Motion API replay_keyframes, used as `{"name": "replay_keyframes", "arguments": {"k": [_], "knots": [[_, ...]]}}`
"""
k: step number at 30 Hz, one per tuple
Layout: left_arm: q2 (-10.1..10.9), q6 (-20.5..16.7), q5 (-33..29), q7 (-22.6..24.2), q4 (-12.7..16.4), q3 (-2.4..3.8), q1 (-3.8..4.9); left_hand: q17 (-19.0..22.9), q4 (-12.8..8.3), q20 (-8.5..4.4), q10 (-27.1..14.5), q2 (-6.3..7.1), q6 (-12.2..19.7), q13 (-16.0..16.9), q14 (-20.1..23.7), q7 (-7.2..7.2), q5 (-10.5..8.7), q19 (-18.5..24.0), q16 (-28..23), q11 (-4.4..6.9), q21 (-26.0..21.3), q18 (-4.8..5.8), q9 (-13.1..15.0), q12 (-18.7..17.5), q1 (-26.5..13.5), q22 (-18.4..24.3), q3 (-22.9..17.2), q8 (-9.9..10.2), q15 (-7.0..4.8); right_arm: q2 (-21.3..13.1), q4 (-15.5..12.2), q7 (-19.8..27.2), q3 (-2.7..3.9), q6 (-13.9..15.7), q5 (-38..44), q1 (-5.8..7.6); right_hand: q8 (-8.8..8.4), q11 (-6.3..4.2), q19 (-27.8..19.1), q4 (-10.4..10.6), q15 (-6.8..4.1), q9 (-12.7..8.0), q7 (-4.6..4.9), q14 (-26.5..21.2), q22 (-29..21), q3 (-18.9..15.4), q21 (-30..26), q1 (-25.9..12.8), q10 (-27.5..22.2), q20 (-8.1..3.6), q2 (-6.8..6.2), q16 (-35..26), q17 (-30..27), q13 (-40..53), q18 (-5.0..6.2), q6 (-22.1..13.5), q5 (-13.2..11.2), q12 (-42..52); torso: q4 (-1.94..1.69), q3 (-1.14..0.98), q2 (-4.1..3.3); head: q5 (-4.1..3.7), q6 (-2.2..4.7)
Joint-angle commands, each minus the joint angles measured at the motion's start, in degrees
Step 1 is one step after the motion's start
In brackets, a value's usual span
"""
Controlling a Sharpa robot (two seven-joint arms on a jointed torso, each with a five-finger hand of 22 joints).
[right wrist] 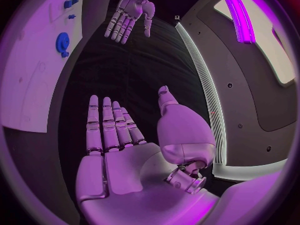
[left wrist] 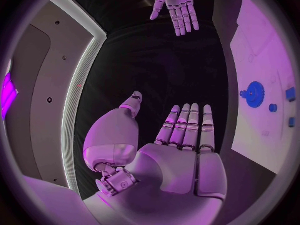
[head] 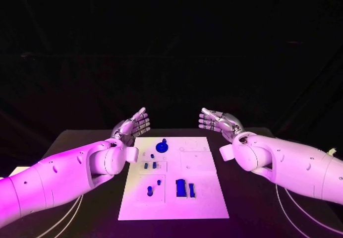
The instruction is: Assemble the parts on the task board
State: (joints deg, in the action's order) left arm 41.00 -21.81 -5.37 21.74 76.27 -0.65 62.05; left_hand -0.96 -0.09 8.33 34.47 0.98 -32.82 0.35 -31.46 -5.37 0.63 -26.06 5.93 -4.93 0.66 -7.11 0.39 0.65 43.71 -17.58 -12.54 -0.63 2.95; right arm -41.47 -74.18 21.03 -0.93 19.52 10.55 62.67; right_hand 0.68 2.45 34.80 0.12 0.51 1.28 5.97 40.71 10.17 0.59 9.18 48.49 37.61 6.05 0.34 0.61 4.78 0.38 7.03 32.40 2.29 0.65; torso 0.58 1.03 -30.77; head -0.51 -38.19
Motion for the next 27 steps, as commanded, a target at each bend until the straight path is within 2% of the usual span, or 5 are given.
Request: {"name": "replay_keyframes", "arguments": {"k": [1, 2, 8, 10, 27], "knots": [[0.96, -10.05, 2.65, 4.13, 3.91, 0.22, -0.51, 0.96, 0.09, -2.65, -10.98, -0.98, 10.45, -0.35, 10.04, 5.37, -0.63, 8.30, -5.93, 4.93, -0.66, 2.13, -0.39, -0.65, -13.93, 5.60, 4.00, 0.63, -2.95, -0.75, -4.03, 4.05, 0.23, 9.98, -4.41, -0.63, -0.68, -2.45, -11.25, -0.12, -0.51, -1.28, -1.93, -13.16, -3.29, -0.59, -2.97, -15.69, -12.17, -1.96, -0.34, -0.61, -4.78, -0.38, -2.11, -10.48, -2.29, -0.65, -0.41, -0.72, -0.29, 0.32, 2.43], [1.35, -11.80, 3.04, 4.69, 5.30, 0.28, -0.71, 0.96, 0.09, -2.87, -11.96, -0.98, 11.39, -0.35, 10.92, 5.37, -0.63, 9.05, -5.93, 4.93, -0.66, 2.39, -0.39, -0.65, -15.16, 6.10, 4.34, 0.63, -2.95, -1.07, -5.53, 4.66, 0.32, 11.86, -5.20, -0.88, -0.68, -2.45, -12.16, -0.12, -0.51, -1.28, -5.97, -14.22, -3.56, -0.59, -3.20, -16.94, -13.13, -6.05, -0.34, -0.61, -4.78, -0.38, -2.10, -11.33, -2.29, -0.65, -0.45, -0.81, -0.33, 0.37, 2.82], [3.05, -19.43, 4.73, 7.13, 11.39, 0.55, -1.57, 0.96, 0.09, -4.07, -16.93, -0.98, 16.12, -0.35, 15.45, 5.37, -0.63, 12.82, -5.93, 4.93, -0.66, 7.11, -0.39, -0.65, -21.45, 8.63, 6.15, 0.63, -2.95, -2.53, -12.47, 7.44, 0.73, 20.49, -8.83, -1.98, -0.68, -2.45, -16.99, -0.12, -0.51, -1.28, -5.97, -19.87, -4.96, -0.59, -4.48, -23.67, -18.41, -6.05, -0.34, -0.61, -4.78, -0.38, -2.72, -15.78, -2.29, -0.65, -0.58, -1.03, -0.41, 0.51, 3.82], [3.29, -20.53, 4.98, 7.48, 12.27, 0.59, -1.69, 0.96, 0.09, -8.33, -18.15, -0.98, 17.28, -0.35, 16.56, 5.37, -0.63, 13.71, -5.93, 4.93, -0.66, 7.11, -0.39, -0.65, -23.00, 9.25, 6.58, 0.63, -2.95, -2.76, -13.56, 7.88, 0.79, 21.84, -9.39, -2.16, -0.68, -2.45, -18.30, -0.12, -0.51, -1.28, -5.97, -21.40, -5.34, -0.59, -4.82, -25.47, -19.78, -6.05, -0.34, -0.61, -4.78, -0.38, -7.03, -17.00, -2.29, -0.65, -0.58, -1.03, -0.41, 0.51, 3.82], [3.69, -22.31, 5.37, 8.05, 13.69, 0.65, -1.89, 0.96, 0.09, -8.33, -26.36, -0.98, 25.11, -0.35, 24.07, 5.37, -0.63, 19.84, -5.93, 4.93, -0.66, 7.11, -0.39, -0.65, -33.42, 13.44, 12.54, 0.63, -2.95, -3.22, -15.77, 8.77, 0.93, 24.60, -10.55, -2.51, -0.68, -2.45, -26.43, -0.12, -0.51, -1.28, -5.97, -30.94, -10.17, -0.59, -9.18, -36.84, -28.63, -6.05, -0.34, -0.61, -4.78, -0.38, -7.03, -24.63, -2.29, -0.65, -0.58, -1.03, -0.41, 0.51, 3.82]]}}
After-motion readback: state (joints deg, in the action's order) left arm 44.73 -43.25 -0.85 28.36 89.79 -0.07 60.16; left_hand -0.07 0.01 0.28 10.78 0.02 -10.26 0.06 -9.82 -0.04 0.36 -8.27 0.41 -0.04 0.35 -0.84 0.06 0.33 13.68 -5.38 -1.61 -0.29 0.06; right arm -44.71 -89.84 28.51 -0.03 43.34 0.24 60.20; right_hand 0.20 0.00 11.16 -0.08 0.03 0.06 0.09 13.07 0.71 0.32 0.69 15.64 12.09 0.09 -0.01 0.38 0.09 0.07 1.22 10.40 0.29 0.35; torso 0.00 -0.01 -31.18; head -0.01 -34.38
